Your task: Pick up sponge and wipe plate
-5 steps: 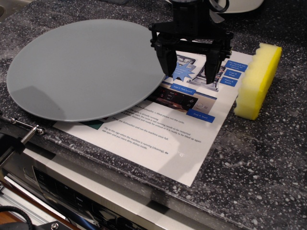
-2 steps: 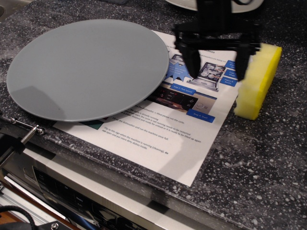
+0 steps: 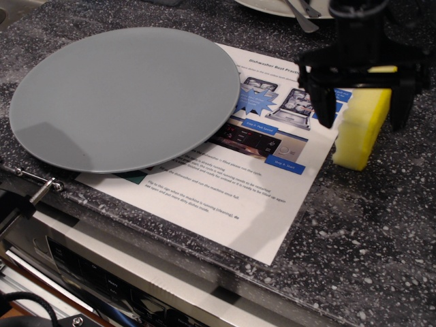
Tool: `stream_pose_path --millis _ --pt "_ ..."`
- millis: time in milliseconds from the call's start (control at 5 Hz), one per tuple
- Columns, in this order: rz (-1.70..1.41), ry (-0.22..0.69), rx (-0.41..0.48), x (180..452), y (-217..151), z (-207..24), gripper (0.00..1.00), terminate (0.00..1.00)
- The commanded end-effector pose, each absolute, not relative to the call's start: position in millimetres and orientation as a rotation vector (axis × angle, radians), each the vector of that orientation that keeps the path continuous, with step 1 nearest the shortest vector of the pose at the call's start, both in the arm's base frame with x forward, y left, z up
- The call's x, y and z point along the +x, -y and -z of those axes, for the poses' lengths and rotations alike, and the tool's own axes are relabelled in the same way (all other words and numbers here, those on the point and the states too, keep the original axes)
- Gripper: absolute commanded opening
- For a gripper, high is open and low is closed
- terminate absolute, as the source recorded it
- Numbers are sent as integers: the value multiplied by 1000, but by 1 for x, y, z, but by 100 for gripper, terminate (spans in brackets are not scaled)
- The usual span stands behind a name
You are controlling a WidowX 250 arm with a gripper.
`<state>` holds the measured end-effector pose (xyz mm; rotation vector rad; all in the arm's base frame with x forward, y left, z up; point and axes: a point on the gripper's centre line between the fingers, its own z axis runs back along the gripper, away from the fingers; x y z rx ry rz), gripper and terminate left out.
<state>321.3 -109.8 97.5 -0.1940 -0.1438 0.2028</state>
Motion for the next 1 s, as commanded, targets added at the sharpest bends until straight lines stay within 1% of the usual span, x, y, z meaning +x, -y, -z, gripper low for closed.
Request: stream_pose_path --millis 0,200,400,600,800 --pt "-215 205 -127 343 116 -97 100 0" --pt "-201 205 -68 362 105 -89 100 0" --pt "-193 210 -34 365 104 -78 100 0" --pt "-196 199 -53 365 104 -82 0 0" --pt "-193 205 -81 357 91 -100 0 0"
